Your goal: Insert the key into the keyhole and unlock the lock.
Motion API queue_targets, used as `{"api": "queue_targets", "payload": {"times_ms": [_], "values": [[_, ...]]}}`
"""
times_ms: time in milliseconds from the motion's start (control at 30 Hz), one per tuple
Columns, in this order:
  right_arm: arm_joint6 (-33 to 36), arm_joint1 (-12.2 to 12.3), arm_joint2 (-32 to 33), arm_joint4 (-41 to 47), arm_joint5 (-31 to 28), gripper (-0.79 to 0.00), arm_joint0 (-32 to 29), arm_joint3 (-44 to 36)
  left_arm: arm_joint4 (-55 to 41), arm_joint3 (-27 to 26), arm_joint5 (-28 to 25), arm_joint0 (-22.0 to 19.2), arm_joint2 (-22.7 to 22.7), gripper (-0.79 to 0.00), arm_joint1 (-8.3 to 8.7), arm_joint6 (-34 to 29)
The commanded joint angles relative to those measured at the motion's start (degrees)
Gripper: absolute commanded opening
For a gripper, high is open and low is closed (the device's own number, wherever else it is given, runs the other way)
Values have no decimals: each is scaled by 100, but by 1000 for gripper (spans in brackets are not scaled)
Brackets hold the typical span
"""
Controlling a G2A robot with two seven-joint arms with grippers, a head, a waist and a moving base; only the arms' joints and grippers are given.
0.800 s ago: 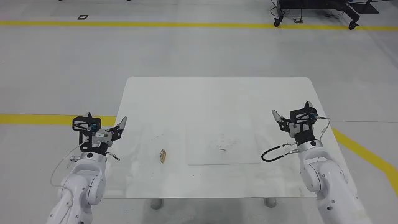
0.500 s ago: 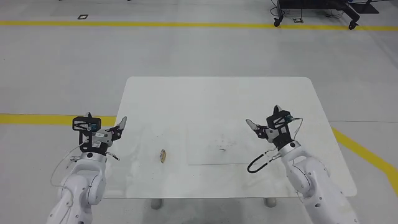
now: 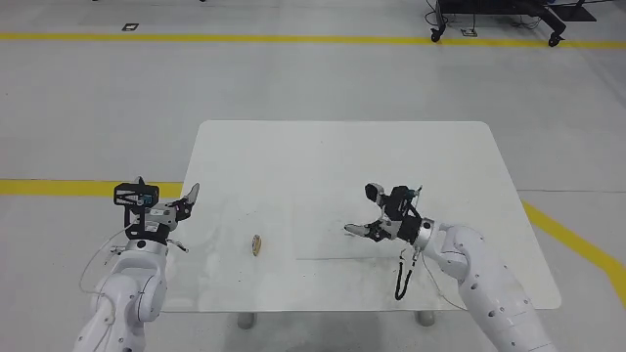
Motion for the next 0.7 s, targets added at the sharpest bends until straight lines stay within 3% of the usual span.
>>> {"api": "queue_targets", "payload": {"times_ms": [0, 133, 167, 200, 300, 533, 567, 667], "values": [[-288, 24, -83, -551, -289, 0, 144, 157, 0, 0, 0, 0, 0, 0, 0, 0], [-998, 58, -319, -1567, -298, -18, 313, 389, 0, 0, 0, 0, 0, 0, 0, 0], [-1174, 69, -381, -1807, -302, -206, 369, 447, 0, 0, 0, 0, 0, 0, 0, 0], [-1366, 80, -453, -2042, -310, -259, 413, 495, 0, 0, 0, 0, 0, 0, 0, 0], [-1836, 132, -714, -2920, -284, -308, 537, 579, 0, 0, 0, 0, 0, 0, 0, 0], [-2563, 214, -1146, -4054, 30, -548, 831, 1028, 0, 0, 0, 0, 0, 0, 0, 0], [-2625, 220, -1189, -4125, 66, -570, 871, 1093, 0, 0, 0, 0, 0, 0, 0, 0], [-2702, 238, -1270, -4287, 179, -533, 993, 1284, 0, 0, 0, 0, 0, 0, 0, 0]]}}
